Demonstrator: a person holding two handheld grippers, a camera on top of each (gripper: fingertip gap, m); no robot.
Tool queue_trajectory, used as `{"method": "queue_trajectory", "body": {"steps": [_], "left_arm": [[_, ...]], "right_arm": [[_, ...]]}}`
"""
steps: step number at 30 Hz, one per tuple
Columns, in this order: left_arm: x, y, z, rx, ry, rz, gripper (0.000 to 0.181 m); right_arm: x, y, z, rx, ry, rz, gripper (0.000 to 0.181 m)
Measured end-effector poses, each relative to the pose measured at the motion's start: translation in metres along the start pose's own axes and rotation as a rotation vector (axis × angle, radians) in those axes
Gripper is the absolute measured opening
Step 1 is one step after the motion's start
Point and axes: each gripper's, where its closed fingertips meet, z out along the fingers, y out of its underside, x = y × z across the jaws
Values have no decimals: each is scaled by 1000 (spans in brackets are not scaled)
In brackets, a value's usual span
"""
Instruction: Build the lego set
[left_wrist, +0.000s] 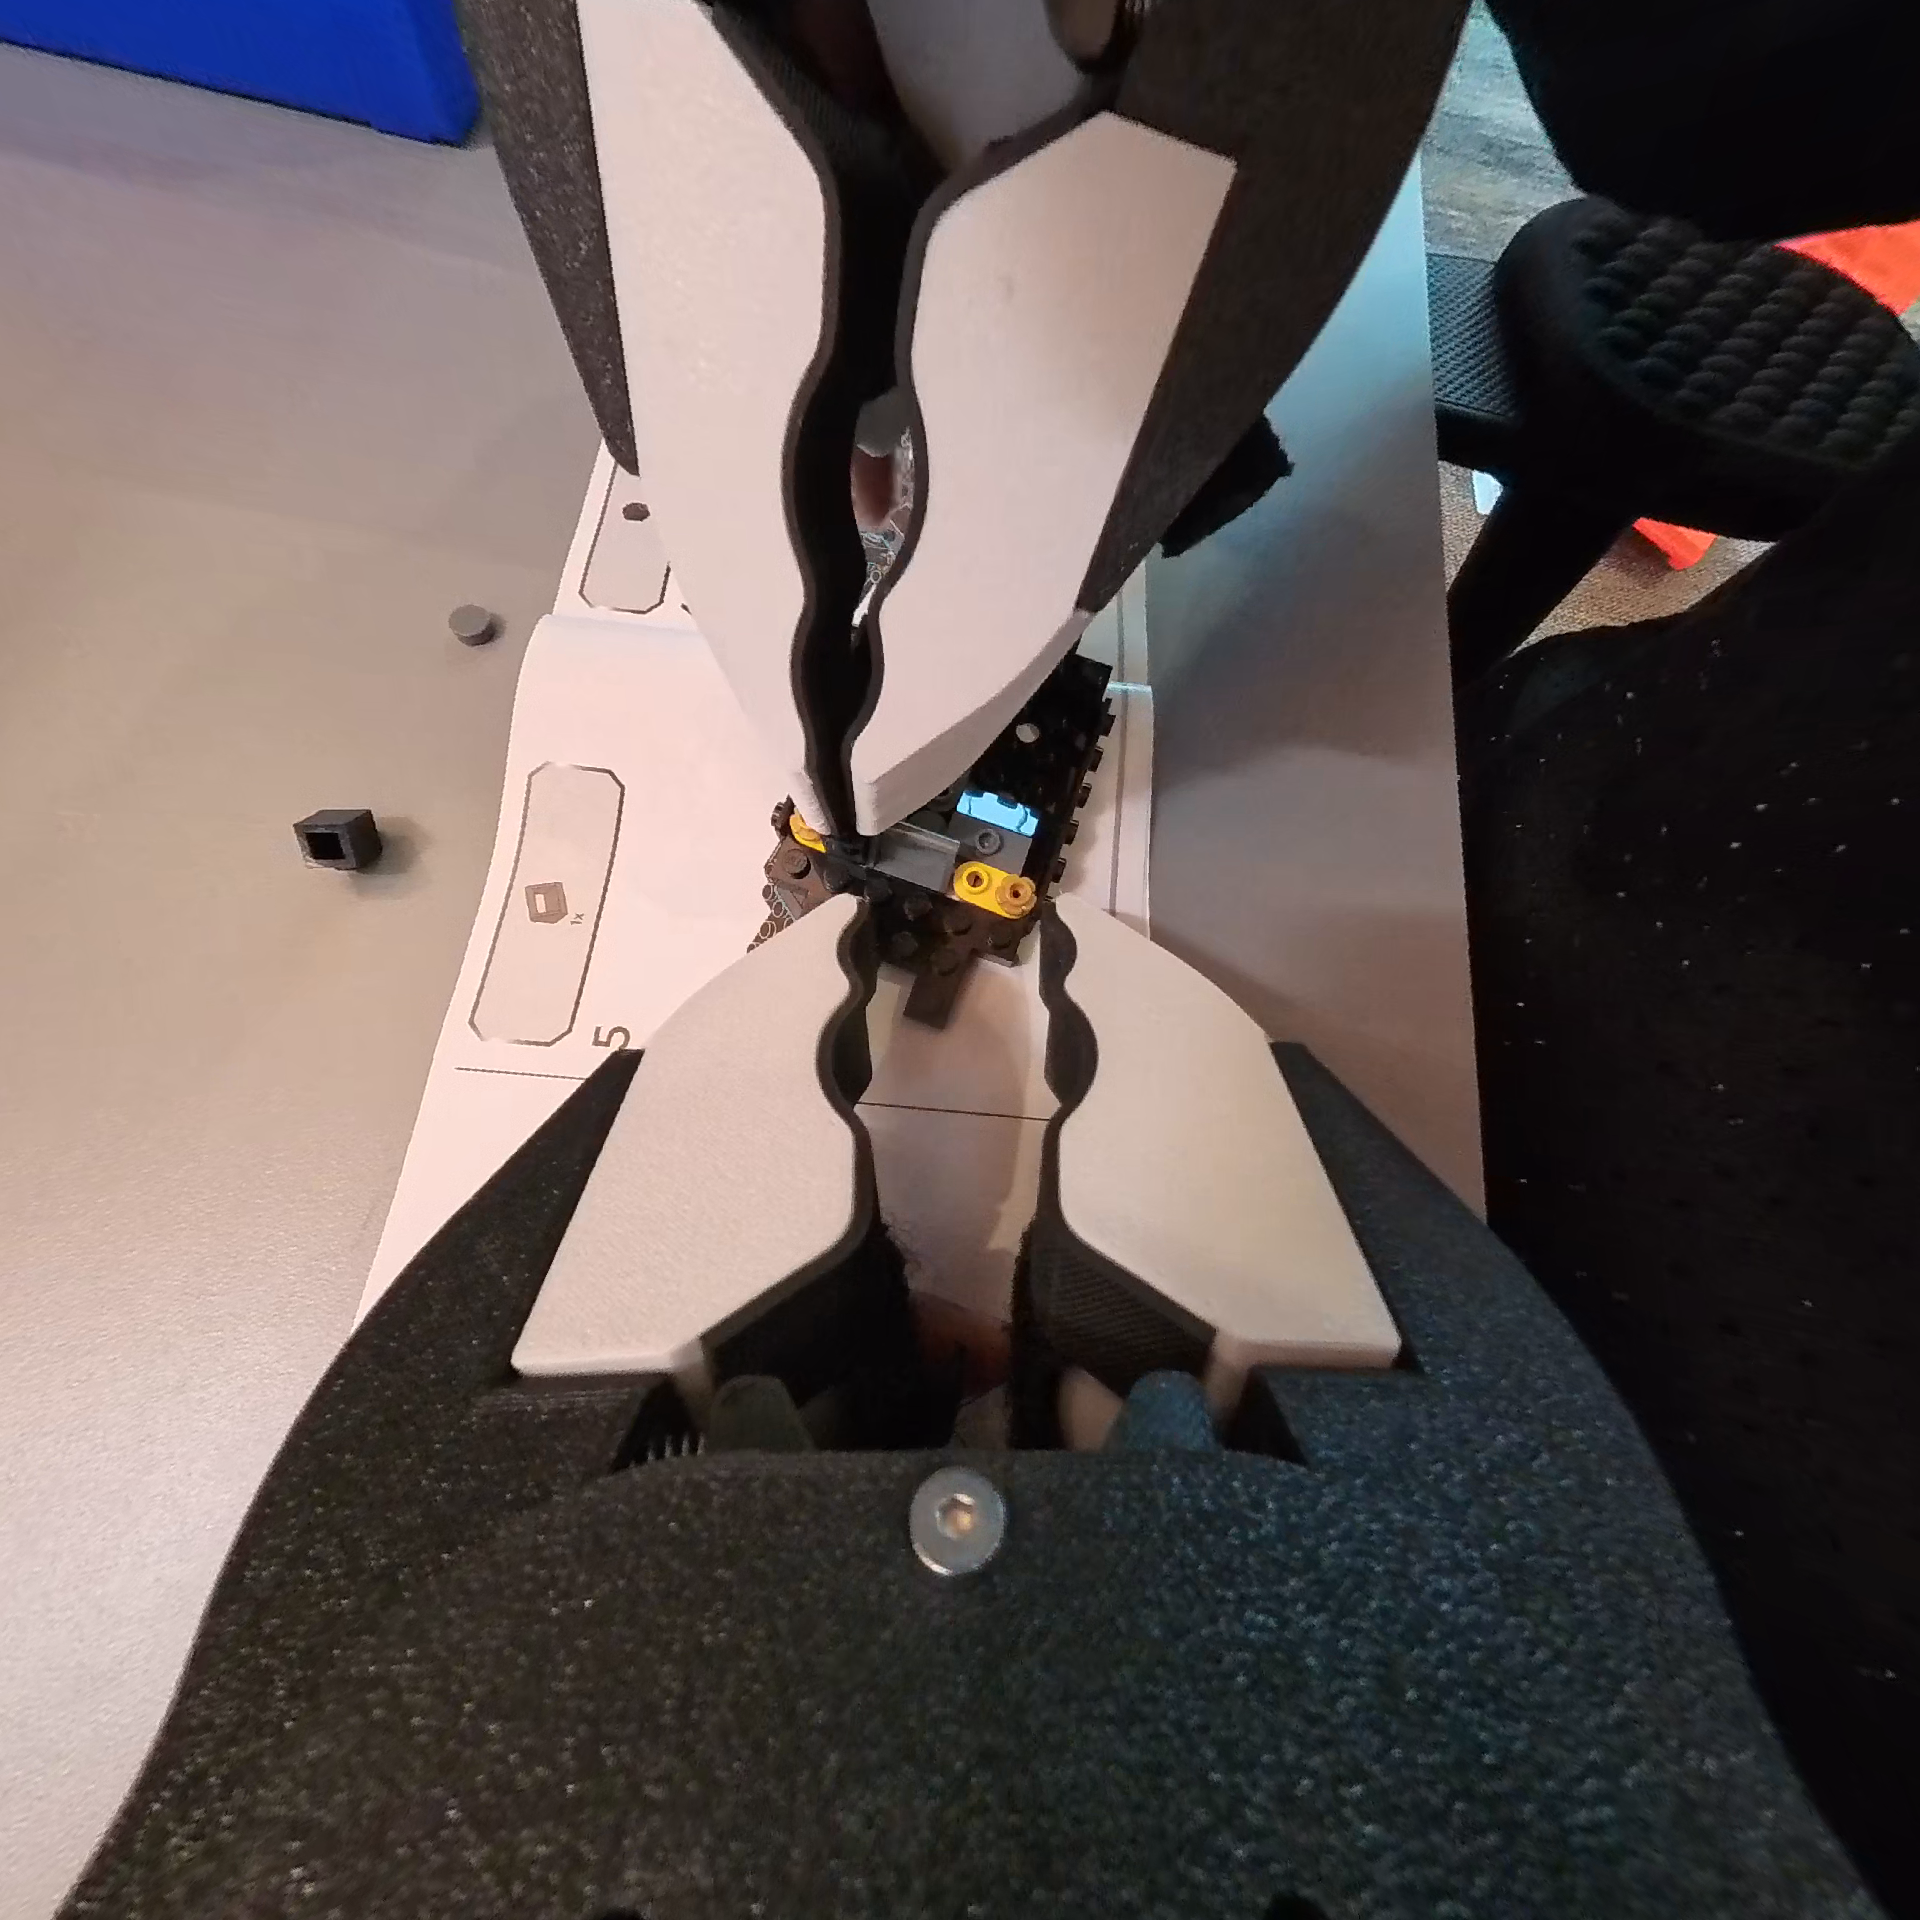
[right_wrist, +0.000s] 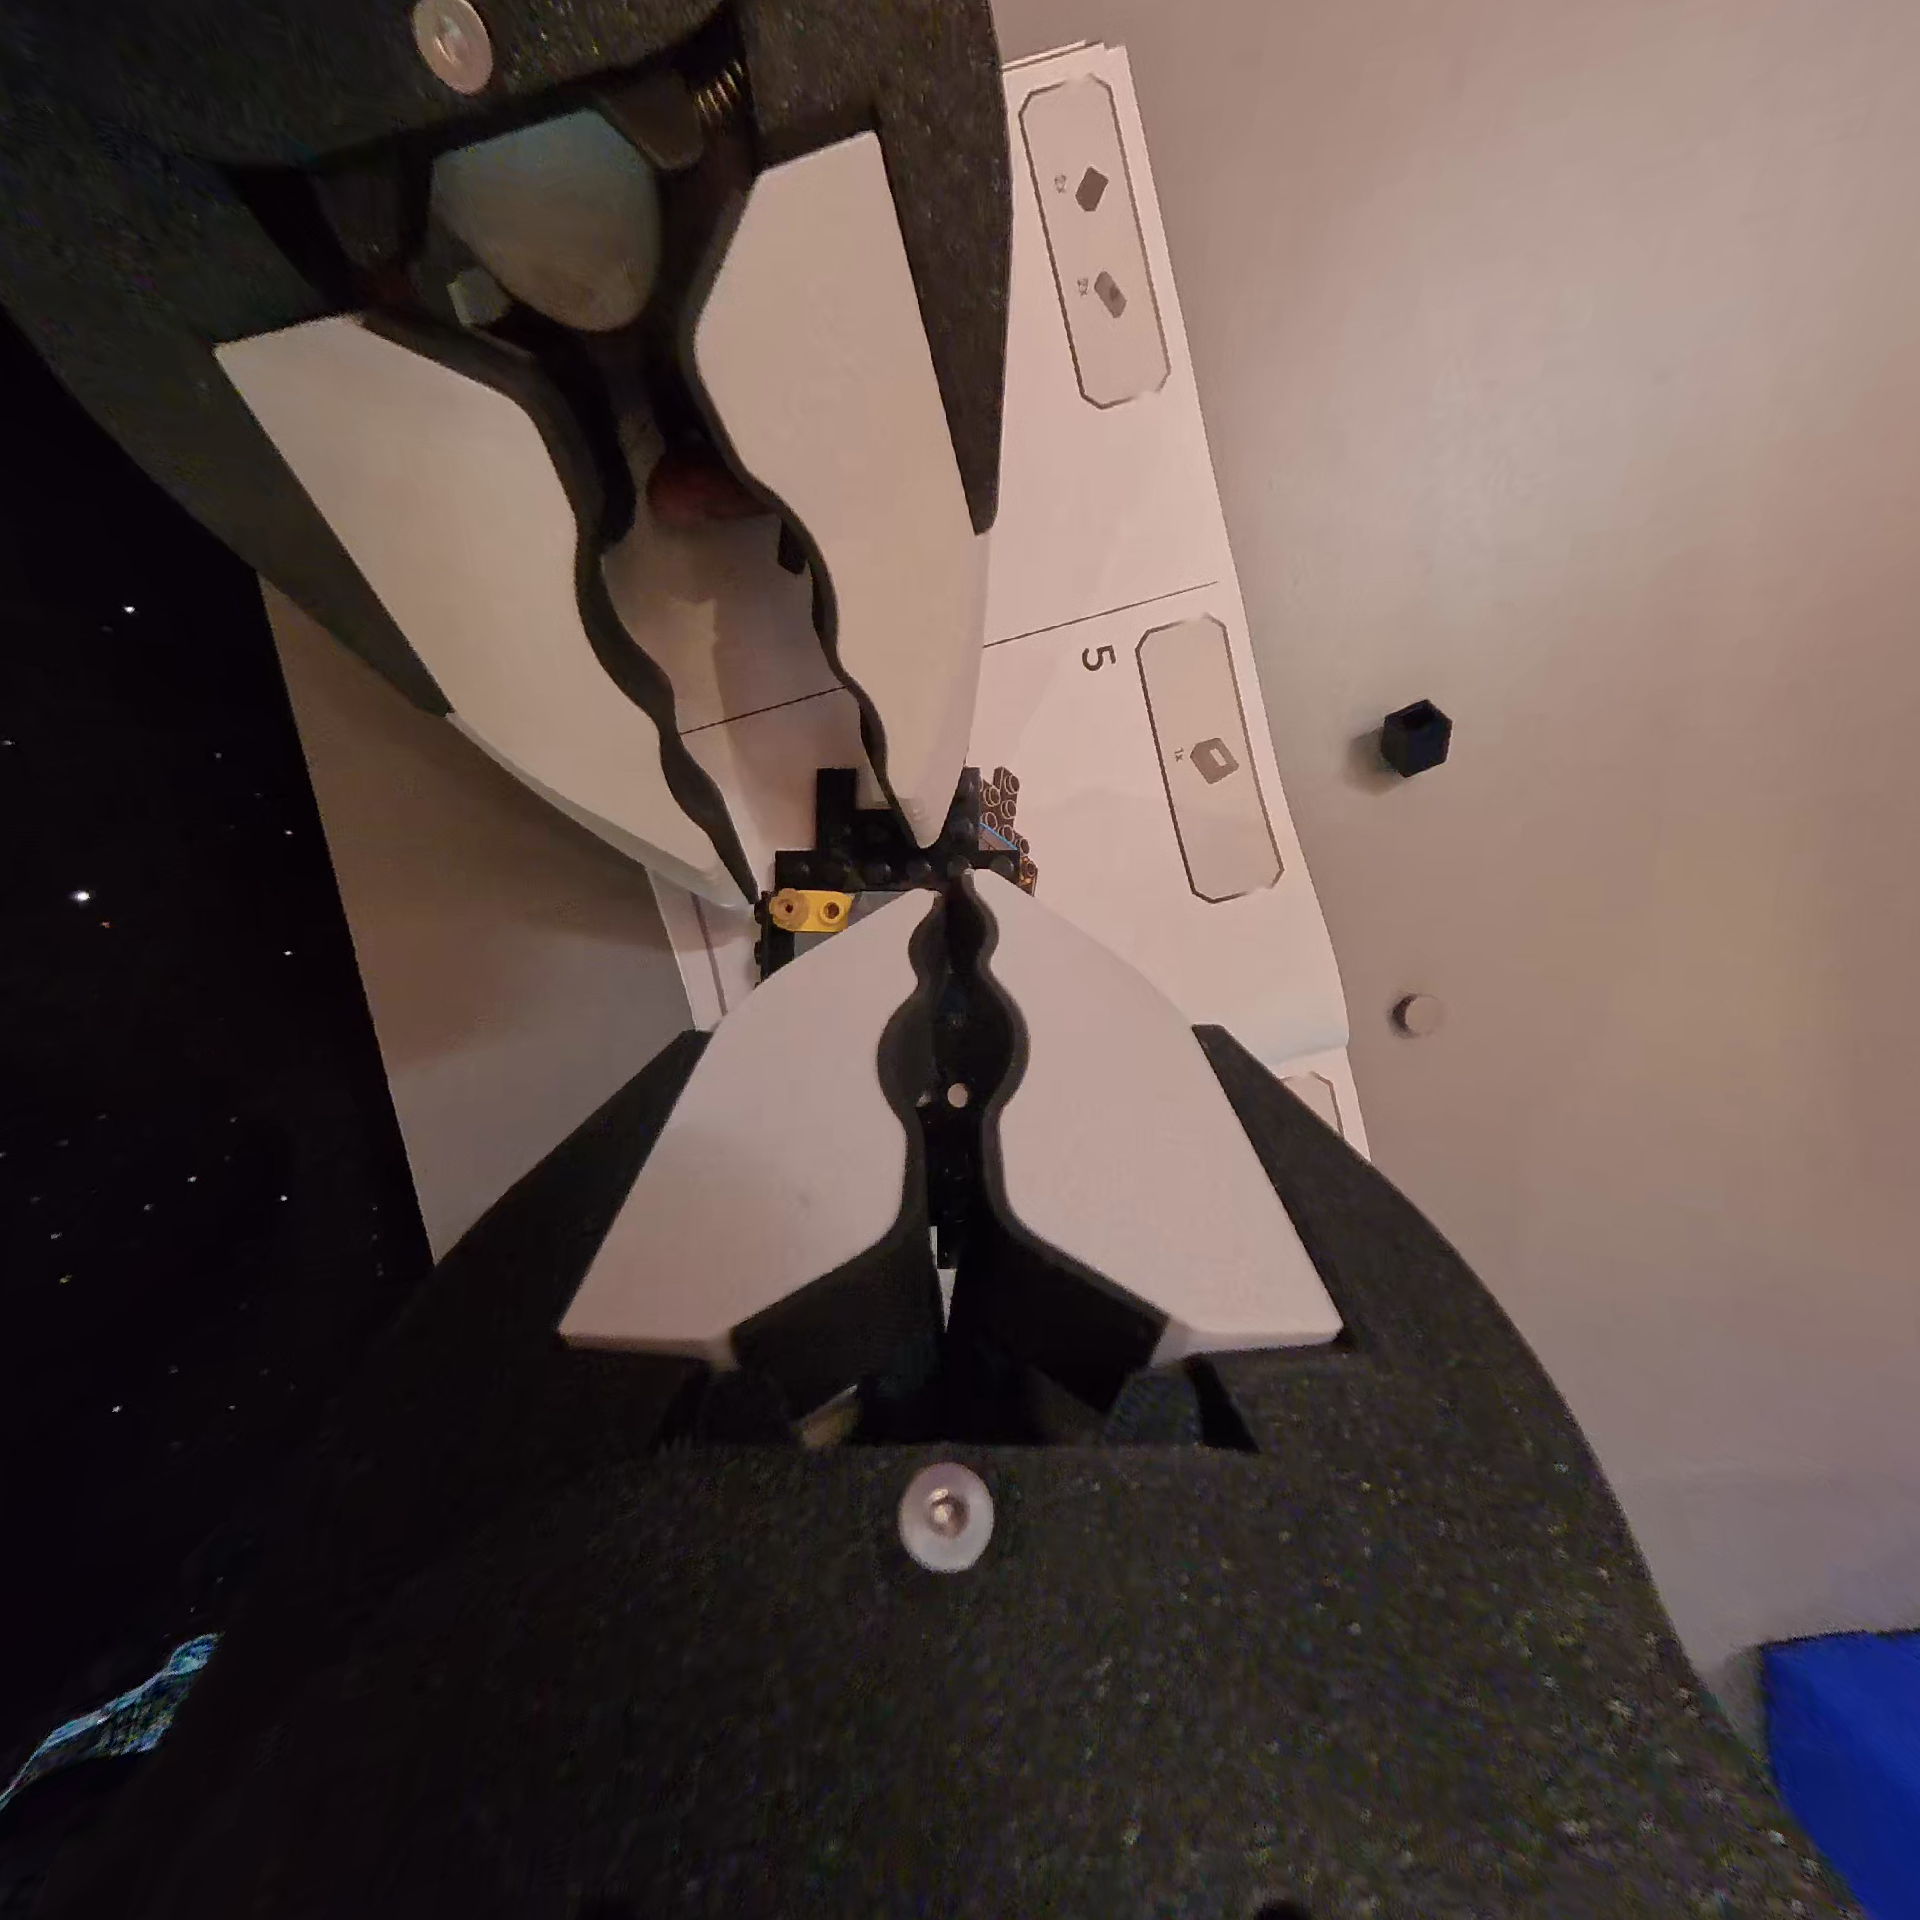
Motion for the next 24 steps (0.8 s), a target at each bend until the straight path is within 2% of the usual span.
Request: {"method": "queue_trajectory", "body": {"steps": [4,5,6,7,10,12,14,16,17,19,20,22,24], "left_arm": [[1,0,0,0,3,1,30],[1,0,0,0,3,1,30],[1,0,0,-1,1,3,30],[1,0,-1,-1,-1,6,30],[0,0,-1,-1,0,3,30],[0,0,-1,0,4,-5,29],[0,0,-1,0,6,-10,28],[-1,-1,-1,0,4,-17,27],[-1,-1,-1,1,6,-20,27],[-1,-1,-1,1,10,-24,27],[-1,-1,-2,5,15,-27,29],[-1,-2,-4,18,26,-52,36],[-5,-10,-13,89,23,-92,41]], "right_arm": [[0,-2,-1,30,-3,-65,0],[-3,-3,-4,56,-35,-43,4],[-5,-9,-9,117,-68,-18,26],[-2,-13,-17,174,-66,7,26],[5,-2,-27,210,-35,16,33],[2,14,-20,159,-43,37,49],[-5,27,-10,117,-43,54,80],[-8,31,-3,114,0,39,94],[-8,29,-2,143,33,20,91],[-9,27,0,175,59,17,65],[-10,26,1,193,62,17,60],[-9,24,0,237,68,16,60],[-5,16,-9,350,83,10,60]]}}
